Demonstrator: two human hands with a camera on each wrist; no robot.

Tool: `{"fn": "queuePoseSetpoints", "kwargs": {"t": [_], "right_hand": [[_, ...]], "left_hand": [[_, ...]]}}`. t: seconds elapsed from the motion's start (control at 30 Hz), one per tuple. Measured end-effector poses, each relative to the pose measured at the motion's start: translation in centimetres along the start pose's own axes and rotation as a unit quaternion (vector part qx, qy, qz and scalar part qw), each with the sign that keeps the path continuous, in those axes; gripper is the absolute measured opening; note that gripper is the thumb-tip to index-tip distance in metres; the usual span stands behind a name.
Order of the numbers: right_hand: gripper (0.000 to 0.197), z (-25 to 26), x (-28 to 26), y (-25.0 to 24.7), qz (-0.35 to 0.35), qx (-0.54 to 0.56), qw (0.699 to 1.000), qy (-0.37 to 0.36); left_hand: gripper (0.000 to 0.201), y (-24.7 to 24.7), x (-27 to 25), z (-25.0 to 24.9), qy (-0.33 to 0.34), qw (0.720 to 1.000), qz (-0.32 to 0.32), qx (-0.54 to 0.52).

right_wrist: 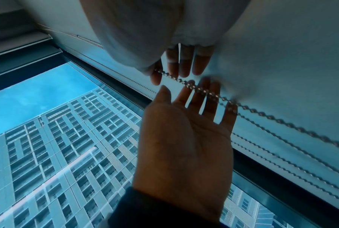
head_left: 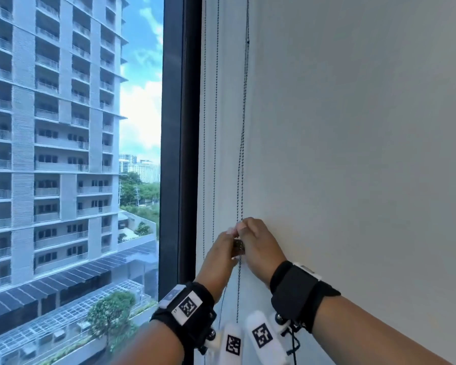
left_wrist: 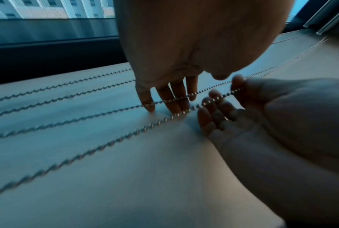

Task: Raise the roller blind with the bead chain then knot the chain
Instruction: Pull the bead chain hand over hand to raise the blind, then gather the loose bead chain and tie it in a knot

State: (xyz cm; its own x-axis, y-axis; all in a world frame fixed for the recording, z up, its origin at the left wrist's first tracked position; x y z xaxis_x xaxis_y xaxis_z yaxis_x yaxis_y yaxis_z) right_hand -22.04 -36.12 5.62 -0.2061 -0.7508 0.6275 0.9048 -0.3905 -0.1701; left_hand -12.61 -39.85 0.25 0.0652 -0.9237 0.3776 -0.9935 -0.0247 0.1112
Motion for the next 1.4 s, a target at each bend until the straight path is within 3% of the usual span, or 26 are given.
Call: {"fn": "queuePoseSetpoints", "kwargs": {"t": [0.2,0.33,0.47,0.63,0.73,0.83,0.93,0.97,1.07,1.13,1.2,1.27,1.33,1.4], "right_hand": [[0.024,-2.8,-2.3,1.6,-0.022,0.018,0.999,0.033],[0.024,-4.8,-4.7,2.7,-0.020,0.026,0.998,0.054],[0.016,-5.0,-7.1,3.3,-0.013,0.075,0.994,0.080],[0.025,-5.0,-10.9,3.8,0.002,0.081,0.996,0.036],[0.027,-6.4,-13.0,4.9,0.020,0.069,0.997,0.016],[0.030,-8.4,-15.1,6.0,0.057,0.088,0.993,0.047],[0.034,-9.4,-16.3,6.6,0.101,0.097,0.987,0.078],[0.033,-9.3,-16.4,6.6,0.110,0.091,0.987,0.078],[0.013,-9.6,-17.1,6.9,0.161,0.126,0.973,0.109],[0.028,-10.2,-17.9,6.8,0.203,0.059,0.972,0.100],[0.025,-10.0,-18.6,7.0,0.247,-0.028,0.968,0.042],[0.019,-8.6,-19.4,7.5,0.281,-0.082,0.956,-0.037],[0.021,-7.3,-19.2,6.7,0.281,-0.038,0.959,-0.017],[0.023,-6.8,-18.2,5.0,0.262,0.024,0.964,0.026]], "left_hand": [[0.041,-0.7,-3.2,3.6,-0.034,0.996,0.015,-0.087],[0.045,-1.5,-5.6,5.6,0.010,1.000,0.015,-0.021],[0.032,-1.9,-8.2,6.7,0.018,1.000,0.022,0.005],[0.038,-3.0,-11.8,10.8,-0.012,0.996,0.050,0.077],[0.038,-3.9,-13.2,11.4,0.014,0.985,0.074,0.155],[0.033,-5.5,-14.4,10.5,0.099,0.933,0.055,0.341],[0.022,-6.9,-16.0,6.6,0.202,0.829,-0.013,0.521],[0.020,-6.4,-16.5,5.1,0.241,0.808,-0.009,0.537],[0.010,-3.5,-17.8,0.5,0.360,0.785,0.038,0.503],[0.019,-0.8,-18.1,-0.7,0.432,0.726,0.107,0.524],[0.035,1.1,-17.6,-0.2,0.446,0.658,0.174,0.581],[0.048,0.9,-15.9,-0.2,0.425,0.620,0.175,0.635],[0.065,-0.3,-14.1,-0.3,0.379,0.607,0.164,0.679],[0.070,-2.0,-13.2,-0.7,0.352,0.633,0.148,0.673]]}}
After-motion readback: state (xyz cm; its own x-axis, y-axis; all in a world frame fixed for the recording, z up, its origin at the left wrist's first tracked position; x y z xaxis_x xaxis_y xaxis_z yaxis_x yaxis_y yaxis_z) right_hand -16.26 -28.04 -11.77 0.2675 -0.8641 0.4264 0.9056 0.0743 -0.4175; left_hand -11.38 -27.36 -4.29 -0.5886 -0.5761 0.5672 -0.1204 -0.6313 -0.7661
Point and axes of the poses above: each hand's wrist, its own x-axis towards the middle knuckle, its own y-axis out of the palm, z = x × y, the point moved 10 cm from there along x, towards the middle knuckle, and after that the axes turned 11 degrees about -z, right-handed, at the moved point
